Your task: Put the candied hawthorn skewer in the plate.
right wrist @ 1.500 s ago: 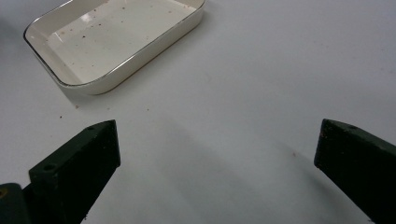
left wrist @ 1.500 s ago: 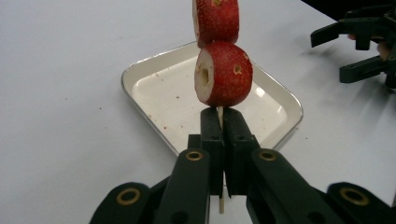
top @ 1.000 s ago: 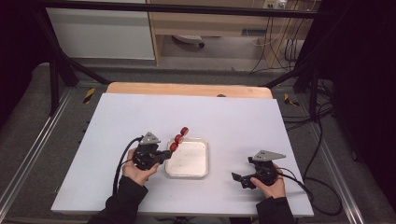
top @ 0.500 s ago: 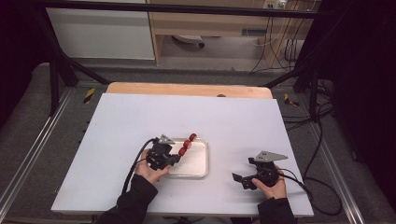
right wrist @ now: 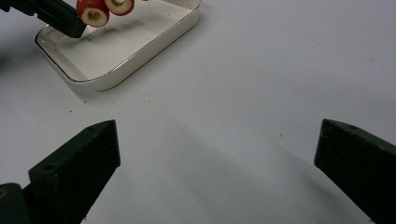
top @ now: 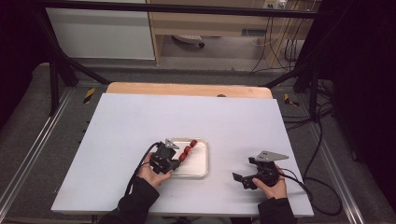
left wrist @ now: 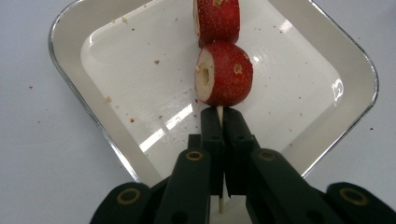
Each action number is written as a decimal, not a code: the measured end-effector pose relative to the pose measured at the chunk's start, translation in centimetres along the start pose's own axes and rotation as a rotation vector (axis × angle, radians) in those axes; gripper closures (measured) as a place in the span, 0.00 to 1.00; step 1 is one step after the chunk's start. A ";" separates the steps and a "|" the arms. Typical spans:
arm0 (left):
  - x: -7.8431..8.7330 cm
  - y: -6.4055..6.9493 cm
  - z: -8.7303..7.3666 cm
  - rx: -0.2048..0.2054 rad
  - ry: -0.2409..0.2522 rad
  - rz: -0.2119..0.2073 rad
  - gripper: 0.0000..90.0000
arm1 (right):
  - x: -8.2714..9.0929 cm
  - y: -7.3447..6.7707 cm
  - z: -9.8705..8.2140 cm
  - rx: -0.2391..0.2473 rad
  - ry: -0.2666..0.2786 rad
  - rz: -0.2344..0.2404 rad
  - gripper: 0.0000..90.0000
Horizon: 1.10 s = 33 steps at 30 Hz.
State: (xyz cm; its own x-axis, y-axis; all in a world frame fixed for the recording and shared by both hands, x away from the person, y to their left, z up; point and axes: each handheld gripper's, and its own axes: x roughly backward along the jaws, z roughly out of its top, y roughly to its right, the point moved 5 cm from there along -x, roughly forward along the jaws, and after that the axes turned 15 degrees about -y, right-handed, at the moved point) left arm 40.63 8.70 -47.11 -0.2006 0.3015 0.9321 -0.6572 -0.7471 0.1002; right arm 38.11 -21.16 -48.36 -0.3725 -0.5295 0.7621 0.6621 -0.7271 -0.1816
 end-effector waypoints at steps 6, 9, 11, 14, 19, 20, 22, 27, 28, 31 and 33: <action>-0.2 -0.1 -0.1 -0.004 0.002 0.012 0.98 | -0.1 0.0 0.0 -0.005 -0.001 0.001 0.01; -0.2 0.0 -0.1 -0.008 0.005 0.011 0.97 | 0.0 -0.1 0.0 -0.008 0.000 0.003 0.01; -0.2 -0.1 -0.2 -0.011 0.006 0.011 0.95 | 0.0 0.0 0.0 -0.007 0.001 0.002 0.01; -0.1 -0.2 -0.3 -0.017 0.014 0.007 0.92 | 0.0 0.0 0.0 -0.006 0.005 0.003 0.01; 0.8 -0.5 -0.7 -0.074 0.063 -0.003 0.77 | 0.1 0.0 0.0 -0.006 0.005 0.001 0.01; 1.1 -0.6 -0.8 -0.087 0.075 -0.010 0.72 | 0.1 0.0 0.0 -0.007 0.004 0.002 0.01; 1.6 -0.9 -1.1 -0.108 0.096 -0.020 0.64 | 0.1 0.0 0.0 -0.011 0.003 0.002 0.01; 3.0 -1.8 -2.1 -0.153 0.151 -0.050 0.45 | 0.1 0.0 0.0 -0.011 0.003 0.002 0.01; 3.3 -2.0 -2.4 -0.160 0.159 -0.052 0.43 | 0.1 0.0 0.0 -0.010 0.003 0.002 0.01; 3.8 -2.8 -3.4 -0.173 0.182 -0.060 0.35 | 0.2 0.0 0.0 -0.009 0.007 0.002 0.01; 4.0 -3.3 -4.0 -0.181 0.194 -0.038 0.31 | 0.2 0.0 0.0 -0.012 0.006 0.002 0.01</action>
State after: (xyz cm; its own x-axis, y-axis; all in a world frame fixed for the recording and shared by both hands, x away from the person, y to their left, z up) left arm 39.13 14.75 -45.14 -0.2973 0.4482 0.8431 -0.7828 -0.6200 0.0536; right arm 38.06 -21.23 -48.22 -0.3749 -0.5337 0.7580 0.6551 -0.7311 -0.1908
